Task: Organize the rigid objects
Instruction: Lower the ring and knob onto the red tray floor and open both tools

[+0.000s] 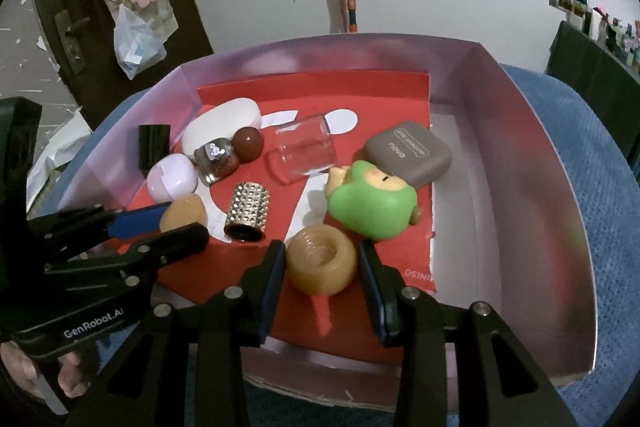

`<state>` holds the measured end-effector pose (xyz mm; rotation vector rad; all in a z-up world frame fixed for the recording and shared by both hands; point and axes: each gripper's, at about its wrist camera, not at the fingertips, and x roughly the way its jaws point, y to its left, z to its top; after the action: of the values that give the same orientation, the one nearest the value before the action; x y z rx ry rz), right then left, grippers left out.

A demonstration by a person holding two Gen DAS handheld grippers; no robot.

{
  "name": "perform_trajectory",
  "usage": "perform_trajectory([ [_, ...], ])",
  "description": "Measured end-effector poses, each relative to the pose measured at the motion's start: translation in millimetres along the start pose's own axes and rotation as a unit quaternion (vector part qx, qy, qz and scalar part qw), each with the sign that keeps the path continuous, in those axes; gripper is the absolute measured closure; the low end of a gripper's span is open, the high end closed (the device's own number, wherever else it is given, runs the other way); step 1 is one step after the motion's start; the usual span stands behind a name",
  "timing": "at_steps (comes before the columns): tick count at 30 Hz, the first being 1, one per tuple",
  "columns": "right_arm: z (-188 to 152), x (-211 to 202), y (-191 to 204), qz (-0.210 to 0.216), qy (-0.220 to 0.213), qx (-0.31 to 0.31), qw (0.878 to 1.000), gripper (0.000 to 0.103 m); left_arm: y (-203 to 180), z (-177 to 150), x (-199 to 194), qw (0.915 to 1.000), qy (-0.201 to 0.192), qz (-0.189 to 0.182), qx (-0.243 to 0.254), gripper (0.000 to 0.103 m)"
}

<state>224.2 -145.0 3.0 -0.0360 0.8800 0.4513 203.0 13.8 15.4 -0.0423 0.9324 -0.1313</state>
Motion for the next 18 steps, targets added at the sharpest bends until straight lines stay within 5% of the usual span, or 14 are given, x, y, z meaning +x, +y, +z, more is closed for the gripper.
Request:
perform_trajectory([
  [18, 0.0, 0.0, -2.1, 0.003, -0.001, 0.004, 1.0, 0.063, 1.6, 0.0, -2.0, 1.0, -0.001, -0.007, -0.006, 0.066],
])
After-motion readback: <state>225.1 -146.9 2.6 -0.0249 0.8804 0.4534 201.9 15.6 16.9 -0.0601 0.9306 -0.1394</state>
